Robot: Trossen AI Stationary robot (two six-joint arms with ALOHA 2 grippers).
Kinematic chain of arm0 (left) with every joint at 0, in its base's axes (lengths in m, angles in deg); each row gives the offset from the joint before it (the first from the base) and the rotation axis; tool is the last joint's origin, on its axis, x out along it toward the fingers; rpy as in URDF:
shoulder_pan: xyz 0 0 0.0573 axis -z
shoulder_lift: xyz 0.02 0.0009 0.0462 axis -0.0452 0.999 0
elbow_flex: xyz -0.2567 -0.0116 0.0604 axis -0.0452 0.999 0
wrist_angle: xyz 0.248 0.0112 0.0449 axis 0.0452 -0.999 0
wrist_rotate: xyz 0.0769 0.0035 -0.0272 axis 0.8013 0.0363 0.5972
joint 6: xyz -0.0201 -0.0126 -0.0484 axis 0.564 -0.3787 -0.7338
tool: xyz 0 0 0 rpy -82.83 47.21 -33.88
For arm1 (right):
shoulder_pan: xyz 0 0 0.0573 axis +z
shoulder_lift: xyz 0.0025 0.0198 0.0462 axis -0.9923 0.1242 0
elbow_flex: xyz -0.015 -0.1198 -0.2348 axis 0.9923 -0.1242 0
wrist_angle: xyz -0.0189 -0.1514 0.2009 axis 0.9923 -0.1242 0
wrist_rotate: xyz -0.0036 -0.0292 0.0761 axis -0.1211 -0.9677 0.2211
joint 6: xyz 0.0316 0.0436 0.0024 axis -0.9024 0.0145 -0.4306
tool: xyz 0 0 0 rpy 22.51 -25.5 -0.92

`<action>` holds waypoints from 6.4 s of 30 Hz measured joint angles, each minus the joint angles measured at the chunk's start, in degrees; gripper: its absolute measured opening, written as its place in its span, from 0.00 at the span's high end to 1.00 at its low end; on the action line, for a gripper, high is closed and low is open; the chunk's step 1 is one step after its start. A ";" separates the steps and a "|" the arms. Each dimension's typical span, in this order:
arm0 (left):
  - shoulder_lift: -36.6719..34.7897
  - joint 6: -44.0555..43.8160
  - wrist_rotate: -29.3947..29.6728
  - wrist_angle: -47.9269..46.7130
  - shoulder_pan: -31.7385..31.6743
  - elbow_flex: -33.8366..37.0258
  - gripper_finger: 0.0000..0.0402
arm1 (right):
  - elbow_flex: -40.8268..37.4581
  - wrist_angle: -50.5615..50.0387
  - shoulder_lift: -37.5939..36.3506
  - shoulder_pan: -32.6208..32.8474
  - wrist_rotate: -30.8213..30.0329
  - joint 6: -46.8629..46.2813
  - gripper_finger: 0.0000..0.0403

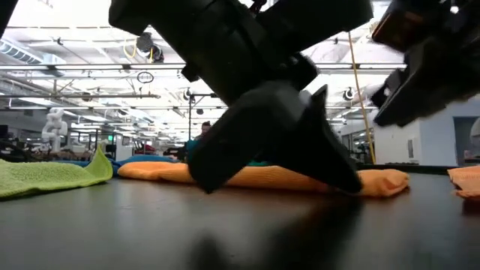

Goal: Fold microfiber towels
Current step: Fold the top orange microfiber cloth

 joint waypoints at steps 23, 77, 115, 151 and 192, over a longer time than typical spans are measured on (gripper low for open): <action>-6.39 -1.20 5.76 -5.04 1.50 -0.13 1.00 | -1.75 -2.12 7.72 2.72 -4.05 18.07 0.49; -1.67 -17.24 10.58 -0.25 0.75 -0.22 0.43 | -1.75 5.50 10.79 2.19 -6.99 15.99 1.00; -6.43 -11.05 15.99 -7.14 3.16 -0.22 0.99 | -1.58 0.34 10.64 2.32 -7.25 16.40 0.62; -9.82 -15.63 18.72 -13.77 3.90 -0.20 1.00 | -1.88 4.51 10.89 2.30 -8.95 20.32 0.66; -17.52 -10.97 23.35 -19.62 3.61 -0.20 1.00 | -1.70 6.75 -1.98 3.03 -9.26 23.05 0.99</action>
